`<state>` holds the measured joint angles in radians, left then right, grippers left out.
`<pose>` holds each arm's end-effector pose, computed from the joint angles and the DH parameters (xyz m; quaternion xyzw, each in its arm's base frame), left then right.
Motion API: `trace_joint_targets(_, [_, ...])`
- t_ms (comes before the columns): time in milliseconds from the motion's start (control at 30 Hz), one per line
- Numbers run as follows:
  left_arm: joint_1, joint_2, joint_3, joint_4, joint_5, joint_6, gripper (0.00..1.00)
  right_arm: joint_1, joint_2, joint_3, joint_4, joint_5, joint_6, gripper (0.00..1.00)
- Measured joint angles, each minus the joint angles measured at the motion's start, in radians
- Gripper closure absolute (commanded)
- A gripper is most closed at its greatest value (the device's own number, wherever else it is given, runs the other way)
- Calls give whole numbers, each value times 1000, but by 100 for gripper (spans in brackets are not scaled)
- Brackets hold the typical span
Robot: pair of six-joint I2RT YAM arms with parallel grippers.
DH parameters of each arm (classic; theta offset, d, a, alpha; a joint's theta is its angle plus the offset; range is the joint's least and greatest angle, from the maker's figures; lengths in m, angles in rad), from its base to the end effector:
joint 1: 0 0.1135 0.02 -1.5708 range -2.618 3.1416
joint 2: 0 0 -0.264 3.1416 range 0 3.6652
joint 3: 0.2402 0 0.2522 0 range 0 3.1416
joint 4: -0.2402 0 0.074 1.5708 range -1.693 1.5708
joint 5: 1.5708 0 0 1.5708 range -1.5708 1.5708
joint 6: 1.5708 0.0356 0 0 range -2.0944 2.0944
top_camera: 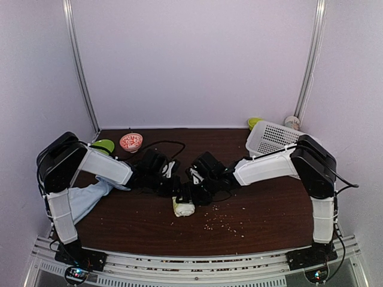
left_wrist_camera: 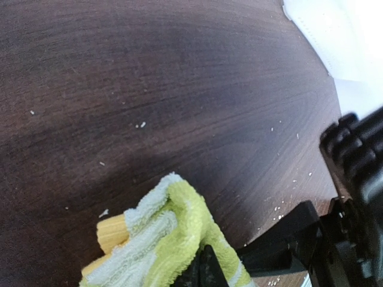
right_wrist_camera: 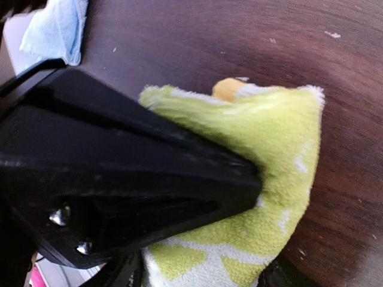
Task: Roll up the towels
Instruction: Roll the towel from the center of the board.
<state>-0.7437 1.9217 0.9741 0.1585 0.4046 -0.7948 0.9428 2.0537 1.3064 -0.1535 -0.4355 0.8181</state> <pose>0.2684 -0.2660 0.1218 0.0534 0.9074 -0.3931 0.1389 0.2399 0.3560 0.1415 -0.1283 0.9159 0.3774 0.0471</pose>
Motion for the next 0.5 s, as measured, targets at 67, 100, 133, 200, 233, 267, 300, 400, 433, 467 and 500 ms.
trace_joint_targets(67, [2,-1,-1,-2,0,0,100,8,10,8,2,7,1,54])
trace_joint_targets(100, [2,-2,-2,-3,0,0,100,11,16,12,4,11,3,57])
trace_joint_targets(133, [2,-2,-2,-3,0,0,100,13,21,14,7,15,6,59])
trace_joint_targets(200, [2,-4,-4,-5,0,0,100,16,29,17,11,18,17,67])
trace_joint_targets(233, [2,-5,-4,-6,0,0,100,16,32,17,12,19,19,72])
trace_joint_targets(267, [2,-5,-4,-7,0,0,100,17,33,17,12,21,20,77])
trace_joint_targets(300, [2,-5,-4,-8,0,0,100,17,35,17,12,26,24,80])
trace_joint_targets(400, [2,-10,-6,-12,-1,0,100,17,39,16,14,32,32,83])
trace_joint_targets(433, [2,-15,-6,-19,-3,0,100,17,39,16,16,34,36,84])
trace_joint_targets(467, [2,-21,-7,-29,-7,0,100,18,39,16,16,34,38,84])
trace_joint_targets(500, [2,-28,-9,-39,-11,0,100,19,39,16,17,37,36,84])
